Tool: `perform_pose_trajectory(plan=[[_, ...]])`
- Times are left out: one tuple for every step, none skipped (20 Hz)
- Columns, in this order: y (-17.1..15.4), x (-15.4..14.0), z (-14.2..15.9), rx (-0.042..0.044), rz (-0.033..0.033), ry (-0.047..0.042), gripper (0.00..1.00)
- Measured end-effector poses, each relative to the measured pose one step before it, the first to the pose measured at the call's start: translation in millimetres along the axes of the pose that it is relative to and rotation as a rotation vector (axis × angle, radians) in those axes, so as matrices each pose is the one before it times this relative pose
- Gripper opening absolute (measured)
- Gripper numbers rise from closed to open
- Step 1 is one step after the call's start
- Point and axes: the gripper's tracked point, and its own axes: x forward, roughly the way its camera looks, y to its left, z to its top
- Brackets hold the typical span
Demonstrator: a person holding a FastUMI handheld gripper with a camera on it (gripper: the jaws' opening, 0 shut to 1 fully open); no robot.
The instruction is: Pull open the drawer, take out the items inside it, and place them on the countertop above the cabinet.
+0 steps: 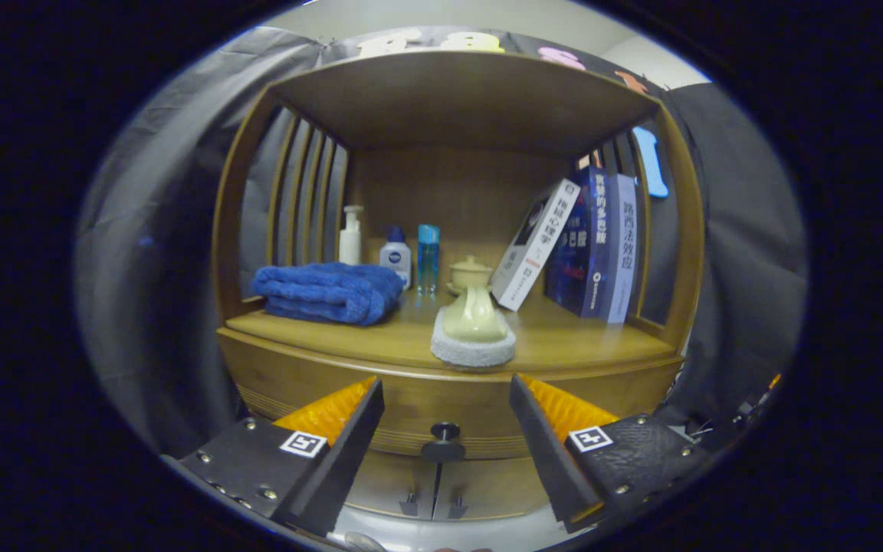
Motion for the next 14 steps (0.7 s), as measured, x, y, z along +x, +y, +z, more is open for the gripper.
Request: perform_pose_trajectory(plan=[[-6.25, -12.94, 11.61, 0.00076, 0.00186, -0.01898, 0.98], [-7.86, -13.49, 13.21, 0.00109, -0.00197, -0.02525, 0.97], [-9.01, -13.37, 13.34, -0.00331, -0.00663, -0.02557, 0.97], [-11.75, -12.48, 13.61, -0.00694, -0.00848, -0.02256, 0.97], [-10.89, -12.43, 11.62, -0.00596, -0.00829, -0.01633, 0.96], [-10.73, -13.53, 10.51, -0.00452, -0.00688, -0.00896, 0.96], [-7.69, -14.96, 12.22, -0.00280, -0.01034, -0.01519, 0.96], [-11.96, -10.44, 11.04, 0.00050, -0.01365, -0.01583, 0.96], [-11.68, -10.84, 10.24, 0.00121, -0.01280, -0.01222, 0.96], [-12.11, -9.45, 7.88, 0.00409, -0.01718, -0.00953, 0.96], [-12.09, -9.05, 8.47, 0.00543, -0.01730, -0.01038, 0.96], [-11.92, -7.50, 7.15, 0.00450, -0.01835, -0.01167, 0.96], [-12.23, -6.94, 6.82, -0.00112, -0.02084, -0.01278, 0.96], [-13.52, -6.73, 4.09, -0.00822, -0.02387, -0.00846, 0.96]])
